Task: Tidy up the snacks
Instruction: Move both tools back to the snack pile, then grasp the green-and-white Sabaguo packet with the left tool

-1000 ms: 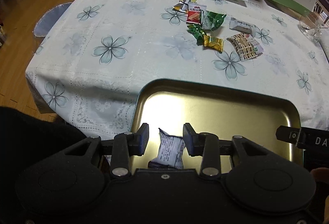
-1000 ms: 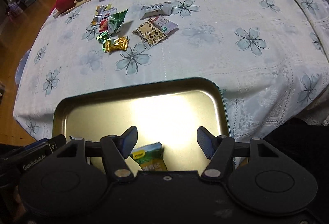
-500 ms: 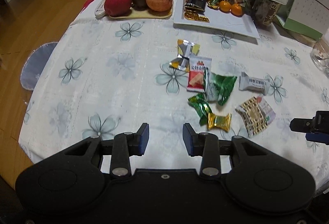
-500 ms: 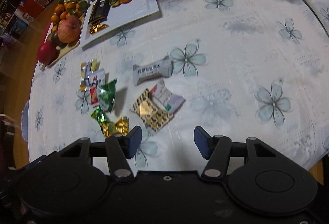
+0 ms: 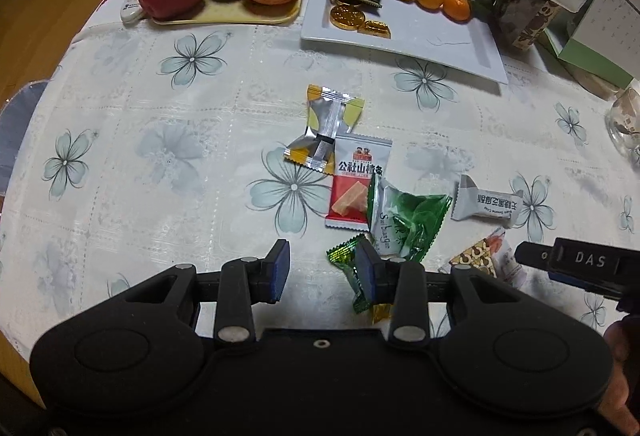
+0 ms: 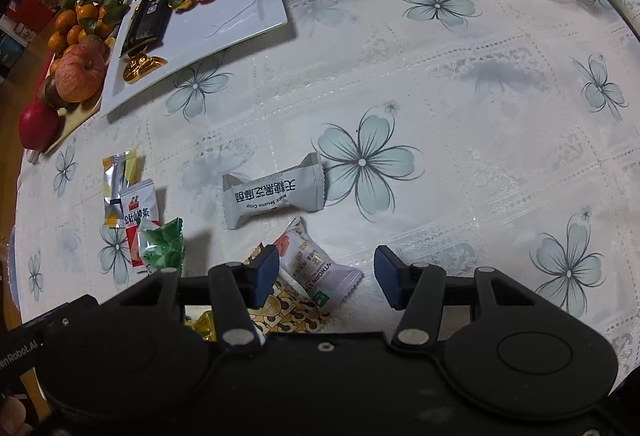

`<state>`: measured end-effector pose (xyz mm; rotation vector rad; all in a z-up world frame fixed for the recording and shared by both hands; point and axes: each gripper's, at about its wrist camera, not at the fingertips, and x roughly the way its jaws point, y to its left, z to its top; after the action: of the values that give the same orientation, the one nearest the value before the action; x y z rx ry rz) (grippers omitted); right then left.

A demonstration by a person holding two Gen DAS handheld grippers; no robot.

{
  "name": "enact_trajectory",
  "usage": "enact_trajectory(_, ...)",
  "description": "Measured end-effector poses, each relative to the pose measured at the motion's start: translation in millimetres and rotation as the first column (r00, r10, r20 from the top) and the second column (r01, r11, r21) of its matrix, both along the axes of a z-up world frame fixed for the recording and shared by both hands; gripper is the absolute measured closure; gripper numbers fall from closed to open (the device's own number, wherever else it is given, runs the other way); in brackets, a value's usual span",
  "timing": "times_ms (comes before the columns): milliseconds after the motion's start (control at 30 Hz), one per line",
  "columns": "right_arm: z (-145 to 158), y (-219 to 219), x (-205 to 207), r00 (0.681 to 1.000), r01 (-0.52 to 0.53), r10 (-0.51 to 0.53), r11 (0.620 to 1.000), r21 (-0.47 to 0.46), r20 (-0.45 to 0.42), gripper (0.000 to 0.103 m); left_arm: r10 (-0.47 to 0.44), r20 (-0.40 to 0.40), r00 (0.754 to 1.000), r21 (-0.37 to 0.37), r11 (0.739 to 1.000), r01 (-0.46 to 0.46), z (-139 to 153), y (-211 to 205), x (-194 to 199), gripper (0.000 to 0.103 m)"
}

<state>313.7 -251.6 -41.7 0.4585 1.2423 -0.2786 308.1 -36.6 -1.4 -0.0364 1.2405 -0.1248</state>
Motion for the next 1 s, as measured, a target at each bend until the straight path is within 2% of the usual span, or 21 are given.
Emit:
enact_trajectory(233,0,-2,3,0.999,0.048,-0.047,0.994,0.097,-0.017,0.048,-0.041,0.035,0.999,0.015,0.999,0.041,-7,-31,11,0.056)
enact_trajectory(500,12,-12,-6,0.998,0.065,-0.065,0.996,0.058,0.002,0.048,-0.071,0.036,0.997,0.038,0.997,0.070,-30,-59,20,0.056)
enact_trajectory(600,15,-18,-7,0.997,0.080,-0.081,0.994,0.071,0.000,0.048,-0.079,0.020,0.997,0.035,0.996,0.078,-39,-65,23,0.056)
enact_trajectory(700,18,-22,-8,0.996,0.089,-0.089,0.991,0.097,-0.001,0.048,-0.070,0.005,0.998,0.026,0.997,0.069,-48,-68,25,0.050)
enact_trajectory(800,21,-24,-7,0.995,0.099,-0.100,0.989,0.105,0.003,0.048,-0.069,0.010,0.998,0.040,0.997,0.069,-49,-72,25,0.048)
enact_trajectory(900,23,-25,-7,0.995,0.101,-0.103,0.989,0.110,0.008,0.048,-0.077,0.019,0.997,0.058,0.995,0.075,-49,-76,26,0.049)
enact_trajectory(967,23,-26,-7,0.995,0.102,-0.103,0.989,0.106,0.006,0.048,-0.077,0.017,0.997,0.045,0.996,0.076,-49,-75,26,0.058)
enact_trajectory(1000,23,-26,-7,0.995,0.102,-0.103,0.989,0.104,0.004,0.048,-0.075,0.013,0.997,0.043,0.996,0.075,-47,-75,26,0.059)
